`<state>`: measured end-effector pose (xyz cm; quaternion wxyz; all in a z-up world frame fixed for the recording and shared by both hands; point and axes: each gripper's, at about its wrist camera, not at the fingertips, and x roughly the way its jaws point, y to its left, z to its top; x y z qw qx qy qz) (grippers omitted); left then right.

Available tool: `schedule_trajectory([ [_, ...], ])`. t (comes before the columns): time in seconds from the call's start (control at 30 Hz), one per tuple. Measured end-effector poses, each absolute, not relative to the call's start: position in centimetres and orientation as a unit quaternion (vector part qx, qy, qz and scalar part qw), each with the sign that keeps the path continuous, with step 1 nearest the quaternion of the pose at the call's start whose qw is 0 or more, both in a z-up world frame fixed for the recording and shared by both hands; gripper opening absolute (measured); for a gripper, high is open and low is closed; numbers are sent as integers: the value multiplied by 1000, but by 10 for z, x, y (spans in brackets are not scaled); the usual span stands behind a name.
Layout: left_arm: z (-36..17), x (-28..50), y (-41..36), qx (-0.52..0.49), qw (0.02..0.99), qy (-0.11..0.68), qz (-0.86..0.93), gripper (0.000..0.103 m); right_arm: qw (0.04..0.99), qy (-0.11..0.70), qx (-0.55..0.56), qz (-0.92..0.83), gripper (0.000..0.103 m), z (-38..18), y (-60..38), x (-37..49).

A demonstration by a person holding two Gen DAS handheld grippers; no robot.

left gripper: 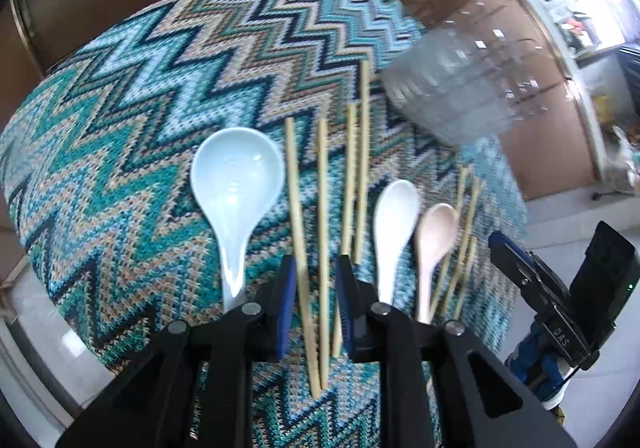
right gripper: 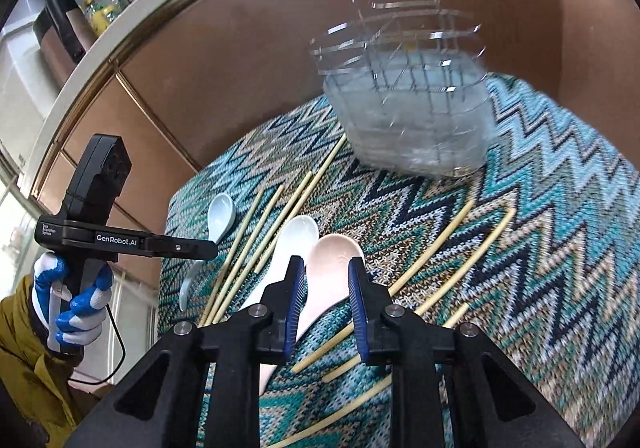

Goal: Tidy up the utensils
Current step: 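Grasp the pink spoon with the right tool while the left tool grasps a chopstick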

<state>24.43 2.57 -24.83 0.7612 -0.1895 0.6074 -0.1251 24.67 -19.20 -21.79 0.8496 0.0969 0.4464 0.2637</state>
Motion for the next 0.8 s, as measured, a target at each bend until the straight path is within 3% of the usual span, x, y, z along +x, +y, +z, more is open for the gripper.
schedule_trajectory([
  [0.6,-273,275,3,-148,748,644,-58,13,797,504,71,325,24,-266,-180,310],
  [0.63,-273,276,1,-146,749,644,-56,12,796,506,66,326,23,-266,-181,308],
  [0.7,-274,276,-1,-148,750,643,-50,8,792,509,54,333,10,-270,-176,310],
  [0.8,-276,278,-1,-157,751,640,-44,5,796,502,38,335,8,-268,-173,305],
])
